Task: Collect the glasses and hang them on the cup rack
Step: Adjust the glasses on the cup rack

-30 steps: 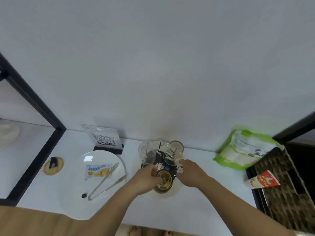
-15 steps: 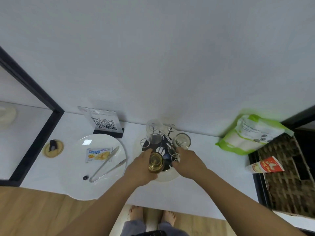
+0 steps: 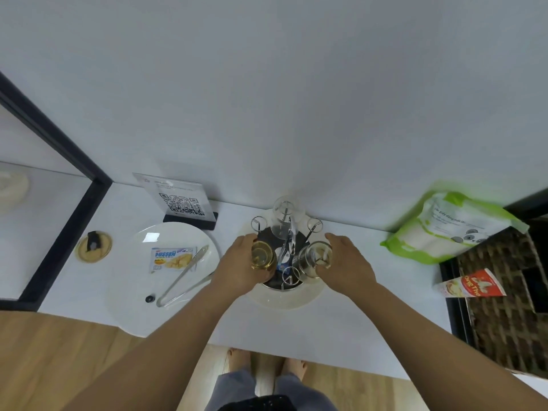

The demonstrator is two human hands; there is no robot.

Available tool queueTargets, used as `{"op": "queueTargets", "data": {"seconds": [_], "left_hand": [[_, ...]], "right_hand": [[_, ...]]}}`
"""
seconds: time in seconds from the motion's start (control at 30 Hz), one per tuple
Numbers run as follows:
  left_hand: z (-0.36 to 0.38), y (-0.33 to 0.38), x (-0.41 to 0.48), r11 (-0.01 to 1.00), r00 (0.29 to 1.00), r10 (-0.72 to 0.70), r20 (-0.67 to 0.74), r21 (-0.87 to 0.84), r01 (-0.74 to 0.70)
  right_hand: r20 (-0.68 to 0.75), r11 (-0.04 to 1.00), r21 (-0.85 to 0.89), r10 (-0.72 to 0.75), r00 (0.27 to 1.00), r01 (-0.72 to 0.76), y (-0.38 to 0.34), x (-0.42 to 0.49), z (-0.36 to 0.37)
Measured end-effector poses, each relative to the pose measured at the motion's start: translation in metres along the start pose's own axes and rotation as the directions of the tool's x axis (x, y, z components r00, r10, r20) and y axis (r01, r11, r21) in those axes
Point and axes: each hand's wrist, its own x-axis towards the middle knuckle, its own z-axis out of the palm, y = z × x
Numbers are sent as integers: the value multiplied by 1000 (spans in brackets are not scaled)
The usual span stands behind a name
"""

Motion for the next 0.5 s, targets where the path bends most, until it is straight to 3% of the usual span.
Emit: {"op": "queueTargets", "data": {"seconds": [0.13, 0.5], "left_hand": [[2, 2, 3, 1000, 1000, -11, 20, 25, 10], [0, 2, 0, 995, 999, -31, 33, 94, 28]], "right_hand": [[74, 998, -43, -40, 996, 44, -3, 5, 3], [20, 999, -31, -39, 999, 40, 4, 8, -1]]}}
